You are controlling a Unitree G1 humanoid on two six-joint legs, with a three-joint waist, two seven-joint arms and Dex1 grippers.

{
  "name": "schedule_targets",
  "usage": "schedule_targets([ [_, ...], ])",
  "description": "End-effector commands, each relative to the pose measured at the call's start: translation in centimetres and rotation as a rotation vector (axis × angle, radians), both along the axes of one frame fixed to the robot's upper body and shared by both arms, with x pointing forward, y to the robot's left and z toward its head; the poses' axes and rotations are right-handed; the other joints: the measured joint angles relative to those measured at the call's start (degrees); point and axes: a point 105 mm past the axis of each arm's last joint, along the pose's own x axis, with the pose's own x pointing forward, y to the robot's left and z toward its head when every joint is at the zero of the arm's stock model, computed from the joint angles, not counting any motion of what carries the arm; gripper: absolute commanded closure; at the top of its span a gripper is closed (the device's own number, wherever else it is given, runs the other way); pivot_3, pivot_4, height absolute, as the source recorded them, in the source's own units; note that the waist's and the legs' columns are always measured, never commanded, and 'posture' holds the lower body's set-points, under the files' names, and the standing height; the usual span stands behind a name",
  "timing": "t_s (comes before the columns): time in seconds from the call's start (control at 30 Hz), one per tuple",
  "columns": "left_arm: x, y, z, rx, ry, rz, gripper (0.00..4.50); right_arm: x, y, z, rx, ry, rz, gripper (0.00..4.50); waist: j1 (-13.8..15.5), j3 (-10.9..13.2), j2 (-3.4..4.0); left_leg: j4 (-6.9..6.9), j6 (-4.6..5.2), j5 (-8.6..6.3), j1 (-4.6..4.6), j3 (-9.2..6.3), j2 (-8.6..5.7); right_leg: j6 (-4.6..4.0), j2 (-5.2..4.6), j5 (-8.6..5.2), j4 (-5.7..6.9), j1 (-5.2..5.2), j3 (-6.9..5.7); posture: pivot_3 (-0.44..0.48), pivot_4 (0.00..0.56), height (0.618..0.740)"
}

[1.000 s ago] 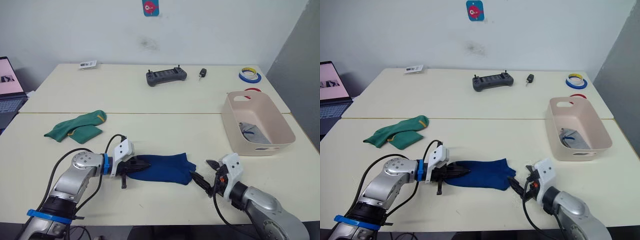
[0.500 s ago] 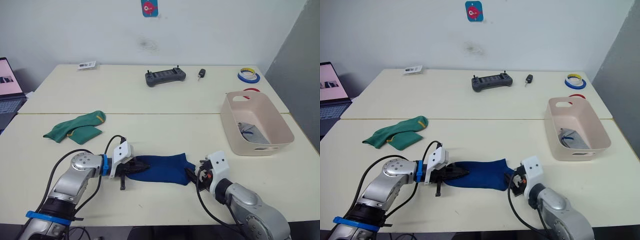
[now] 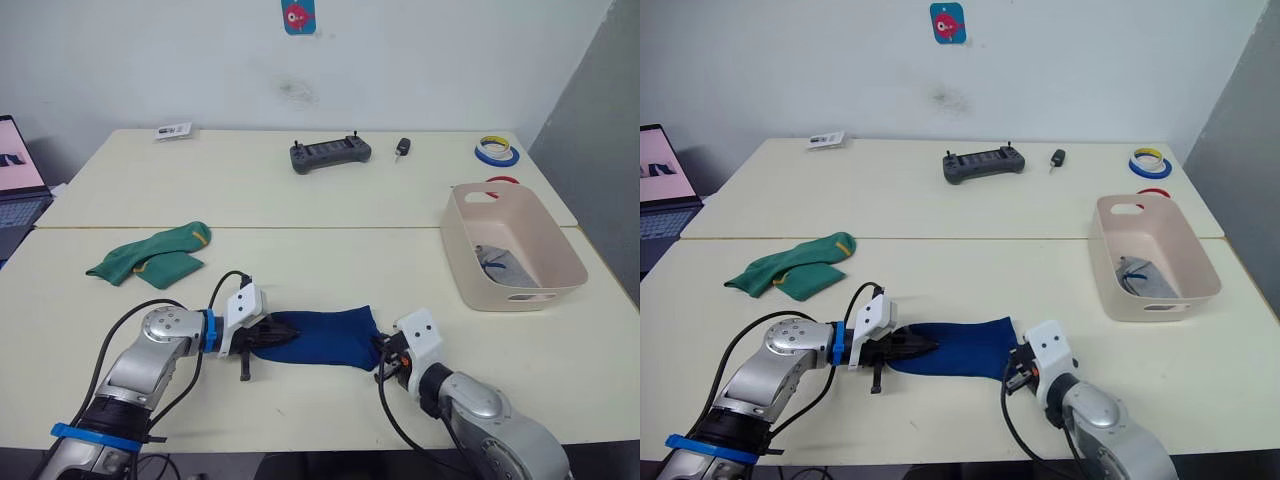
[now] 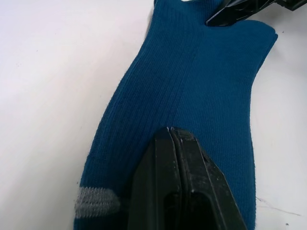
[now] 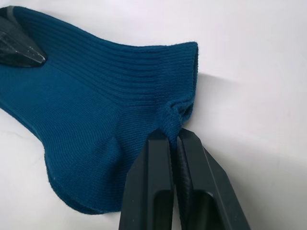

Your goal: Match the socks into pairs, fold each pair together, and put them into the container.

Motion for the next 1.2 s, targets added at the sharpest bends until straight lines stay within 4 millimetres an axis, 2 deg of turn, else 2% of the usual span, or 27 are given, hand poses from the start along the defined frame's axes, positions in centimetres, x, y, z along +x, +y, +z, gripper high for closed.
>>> schedule_targets([
  [0.03, 0.4, -0.5, 1.2, -0.019, -0.014, -0.003, 4.5, 0.9, -1.3, 1.2, -0.016, -0.059, 0.0, 4.49, 0.06, 0.04, 0.0, 0.01, 0.0, 0.0, -0.03, 0.0, -0.01, 0.0, 0.0, 0.0, 0.0, -0.01, 0.0, 0.0, 0.15, 0.74],
  [0.3, 1.5, -2.9, 2.9, -0.051, -0.077, -0.035, 4.5, 2.7, -4.2, 2.8, -0.115, -0.133, 0.043, 4.49, 0.21, 0.12, 0.0, 0.05, 0.0, 0.0, -0.19, 0.02, -0.1, 0.0, 0.0, 0.01, -0.07, -0.06, -0.02, 0.0, 0.15, 0.74],
  [0.5, 1.3, -3.0, 2.6, -0.023, -0.066, -0.049, 4.5, 2.8, -4.2, 3.5, -0.148, -0.154, 0.113, 4.49, 0.06, 0.12, 0.01, 0.03, 0.0, 0.0, -0.37, -0.07, -0.04, -0.01, 0.05, 0.01, -0.18, -0.17, -0.05, 0.0, 0.15, 0.74],
  [0.7, 0.9, -2.1, 1.5, 0.054, -0.041, -0.05, 4.5, 2.6, -3.9, 3.8, -0.16, -0.168, 0.14, 4.49, 0.13, 0.12, 0.01, 0.12, 0.0, 0.01, -0.75, -0.09, -0.08, -0.02, 0.02, 0.02, -0.14, -0.49, -0.07, 0.0, 0.15, 0.74],
  [0.87, 0.9, -1.6, 0.6, 0.117, -0.028, -0.04, 4.5, 2.3, -2.6, 4.8, -0.127, -0.202, 0.207, 4.49, 0.13, 0.12, 0.01, 0.12, 0.0, 0.01, -0.75, -0.12, -0.06, -0.02, 0.02, 0.02, -0.12, -0.5, -0.1, 0.0, 0.15, 0.74],
  [1.0, 0.9, -1.3, 0.0, 0.143, -0.019, -0.036, 4.5, 1.7, -1.0, 6.0, -0.091, -0.22, 0.3, 4.49, 0.11, 0.11, 0.01, 0.12, 0.0, 0.01, -0.71, -0.12, -0.06, -0.02, 0.02, 0.02, -0.07, -0.48, -0.09, 0.0, 0.15, 0.74],
  [1.2, 0.6, -1.1, -0.3, 0.153, -0.012, -0.037, 4.5, 0.9, 2.0, 7.0, -0.019, -0.157, 0.427, 4.49, 0.07, 0.11, 0.01, 0.15, 0.0, 0.01, -0.64, -0.13, -0.05, -0.02, 0.02, 0.02, 0.11, -0.48, -0.08, 0.0, 0.15, 0.74],
])
